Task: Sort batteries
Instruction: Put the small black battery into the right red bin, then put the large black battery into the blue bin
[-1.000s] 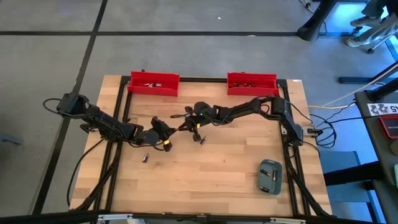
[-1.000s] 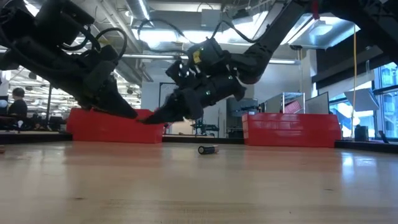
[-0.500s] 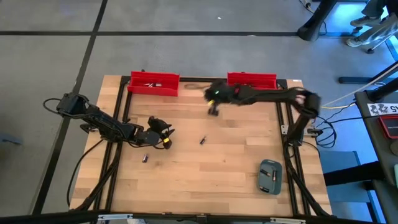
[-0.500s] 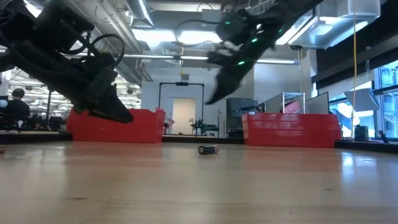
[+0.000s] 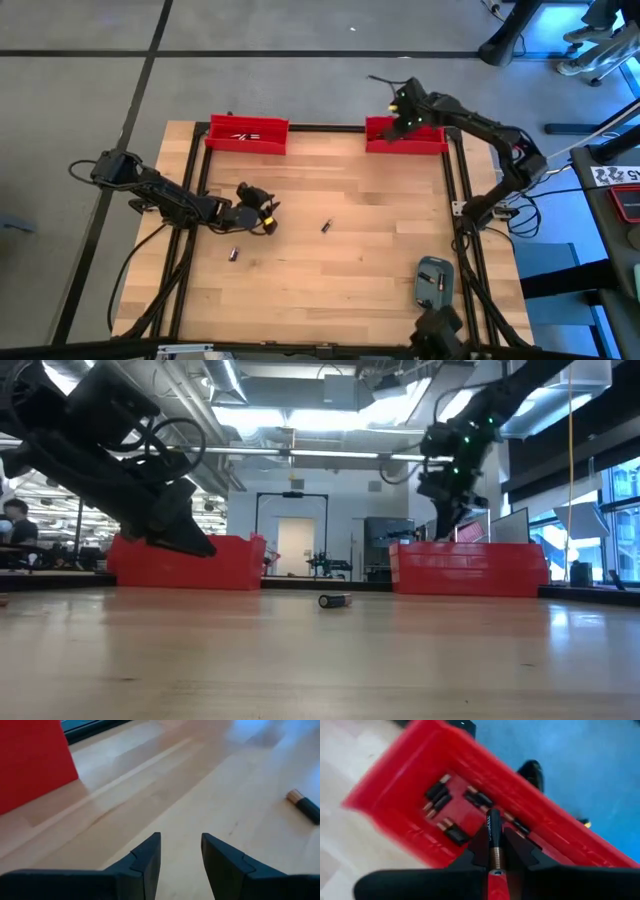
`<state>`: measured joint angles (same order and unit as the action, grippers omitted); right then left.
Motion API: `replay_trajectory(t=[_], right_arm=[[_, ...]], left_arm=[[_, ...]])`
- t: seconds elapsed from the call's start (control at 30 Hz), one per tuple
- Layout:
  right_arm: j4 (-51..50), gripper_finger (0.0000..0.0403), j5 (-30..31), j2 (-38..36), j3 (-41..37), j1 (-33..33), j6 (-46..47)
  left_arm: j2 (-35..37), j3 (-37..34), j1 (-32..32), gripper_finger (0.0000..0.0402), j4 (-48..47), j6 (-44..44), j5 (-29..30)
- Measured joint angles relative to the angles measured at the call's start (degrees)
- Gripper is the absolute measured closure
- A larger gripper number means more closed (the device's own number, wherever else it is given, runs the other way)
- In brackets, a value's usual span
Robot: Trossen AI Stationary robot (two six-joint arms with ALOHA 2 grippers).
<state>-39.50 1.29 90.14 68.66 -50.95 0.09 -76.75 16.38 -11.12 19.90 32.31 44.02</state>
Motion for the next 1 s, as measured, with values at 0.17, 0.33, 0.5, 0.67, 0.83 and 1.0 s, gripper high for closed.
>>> replay_trajectory(t=[0.17,0.33,0.5,0.67,0.83,1.0], right_arm=[[-0.2,0.0378,-4.0,2.8,0.0,-4.2,1.0],[0.6,0.0376,-4.5,7.1,0.0,-4.3,-0.7],[1.0,0.0366,-5.0,10.4,0.0,-4.2,-1.4],[0.8,0.0330,-4.9,10.5,0.0,-4.2,-2.1],[0.8,0.0286,-4.7,9.0,0.0,-4.2,-4.8],[-0.4,0.0268,-4.5,3.3,0.0,-4.2,-4.9]], left_arm=[[0.0,0.0,0.8,0.0270,0.0,0.2,0.0],[0.0,0.0,0.8,0.0270,0.0,0.0,0.0],[0.0,0.0,0.8,0.0270,0.0,-0.2,0.0],[0.0,0.0,0.8,0.0270,0.0,0.2,0.0],[0.0,0.0,0.8,0.0270,0.0,0.3,0.0],[0.0,0.0,0.8,0.0270,0.0,1.7,0.0]])
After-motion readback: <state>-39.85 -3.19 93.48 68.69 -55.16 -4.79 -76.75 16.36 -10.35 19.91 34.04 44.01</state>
